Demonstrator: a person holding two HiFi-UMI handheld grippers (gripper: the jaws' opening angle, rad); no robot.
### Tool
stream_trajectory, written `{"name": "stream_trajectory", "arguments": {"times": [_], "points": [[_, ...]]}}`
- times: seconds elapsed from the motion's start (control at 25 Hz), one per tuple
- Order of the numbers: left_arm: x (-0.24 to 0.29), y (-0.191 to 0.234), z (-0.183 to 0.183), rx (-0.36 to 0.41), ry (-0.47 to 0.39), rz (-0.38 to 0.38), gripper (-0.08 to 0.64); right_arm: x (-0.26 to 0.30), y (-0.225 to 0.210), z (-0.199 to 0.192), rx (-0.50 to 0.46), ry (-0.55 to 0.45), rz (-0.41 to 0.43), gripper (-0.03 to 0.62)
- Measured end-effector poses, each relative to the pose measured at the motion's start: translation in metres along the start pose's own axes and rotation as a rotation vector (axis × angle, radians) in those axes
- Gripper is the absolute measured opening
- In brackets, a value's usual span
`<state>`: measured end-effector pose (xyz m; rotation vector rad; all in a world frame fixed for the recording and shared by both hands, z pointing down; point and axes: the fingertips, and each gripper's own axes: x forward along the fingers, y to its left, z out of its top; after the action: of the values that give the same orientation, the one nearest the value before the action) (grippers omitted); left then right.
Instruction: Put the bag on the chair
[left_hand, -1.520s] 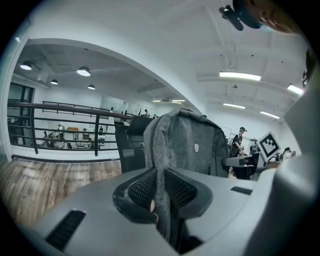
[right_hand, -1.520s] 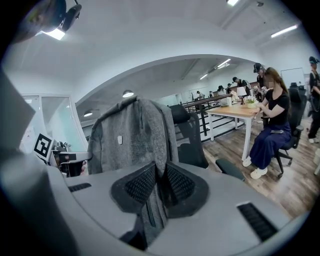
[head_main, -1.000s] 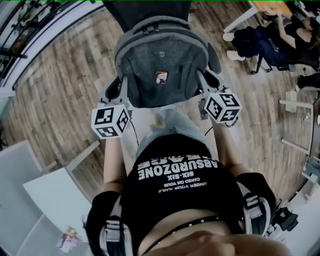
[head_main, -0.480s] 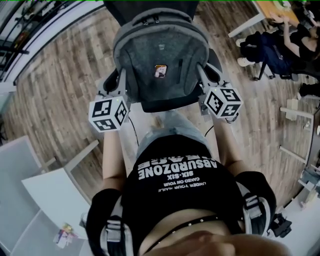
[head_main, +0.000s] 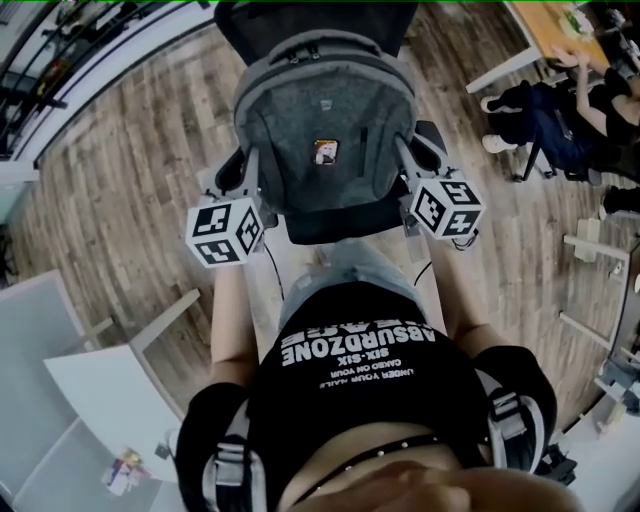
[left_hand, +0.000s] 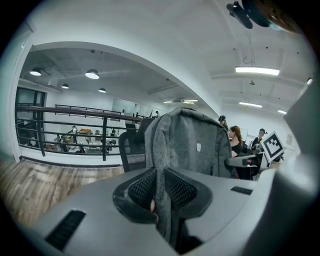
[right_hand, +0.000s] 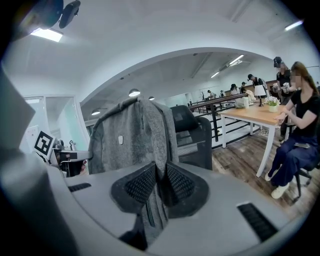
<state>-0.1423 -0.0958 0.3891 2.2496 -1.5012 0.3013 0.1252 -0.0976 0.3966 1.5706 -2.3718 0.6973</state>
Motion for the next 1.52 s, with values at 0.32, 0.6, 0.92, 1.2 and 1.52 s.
{"name": "stream_trajectory", "arguments": {"times": [0.32,0.6,0.92,1.2,1.52], "points": [[0.031,0.007,-0.003,-0.01,0.038,0.022,0.061,0.029,-0.02,-0.002,0.004,0.044,0.012,0.067],[0.049,0.016,-0.009,-0.023,0.068,0.042,0.061,0.053,-0.03,-0.004,0.001,0.072,0.027,0.067],[0.077,0.024,-0.02,-0.034,0.098,0.065,0.061,0.078,-0.046,-0.013,-0.009,0.107,0.042,0.067],[0.102,0.036,-0.035,-0.046,0.118,0.084,0.061,0.108,-0.059,-0.025,-0.015,0.129,0.046,0.067],[0.115,0.045,-0.049,-0.068,0.15,0.109,0.061,0.127,-0.067,-0.031,-0.024,0.154,0.05,0.067]]}}
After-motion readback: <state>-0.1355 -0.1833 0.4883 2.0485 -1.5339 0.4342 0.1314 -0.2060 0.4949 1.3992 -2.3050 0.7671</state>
